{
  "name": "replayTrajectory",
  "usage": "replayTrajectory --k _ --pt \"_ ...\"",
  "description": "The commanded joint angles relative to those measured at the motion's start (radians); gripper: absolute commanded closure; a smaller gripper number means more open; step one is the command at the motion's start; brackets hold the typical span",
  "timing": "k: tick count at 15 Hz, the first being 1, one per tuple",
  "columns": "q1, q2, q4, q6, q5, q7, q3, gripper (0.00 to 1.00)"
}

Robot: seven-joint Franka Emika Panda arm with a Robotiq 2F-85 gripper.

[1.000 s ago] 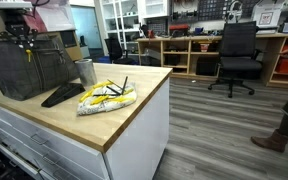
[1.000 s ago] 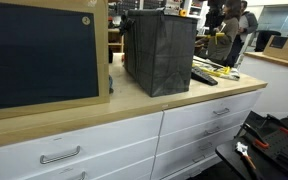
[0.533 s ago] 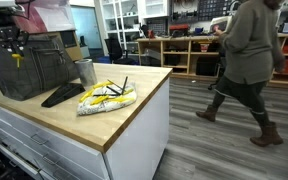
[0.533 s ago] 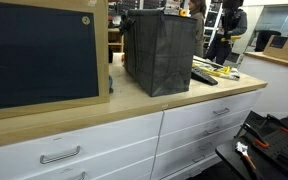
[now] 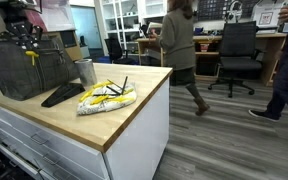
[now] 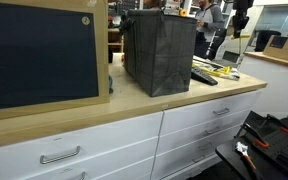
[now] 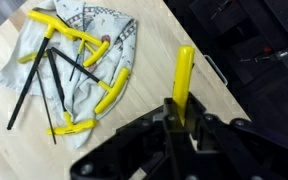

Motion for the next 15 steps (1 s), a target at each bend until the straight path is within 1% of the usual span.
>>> replayTrajectory --k 1,4,9,10,11,15 --pt "-0.005 0.051 0.087 0.022 -0.042 -0.044 0.000 0.96" --pt "-0.005 0.084 0.150 0.037 -0.054 -0.089 0.002 0.96" --pt "0.005 0.140 0.247 0.018 -0.001 -0.206 0.015 0.96" --pt "-0.008 0.108 0.190 0.032 -0.018 -0.163 0.014 0.96" --pt "-0.007 0.115 0.199 0.032 -0.017 -0.165 0.016 0.85" --pt "-0.010 0.118 0.194 0.032 -0.017 -0.164 0.016 0.85"
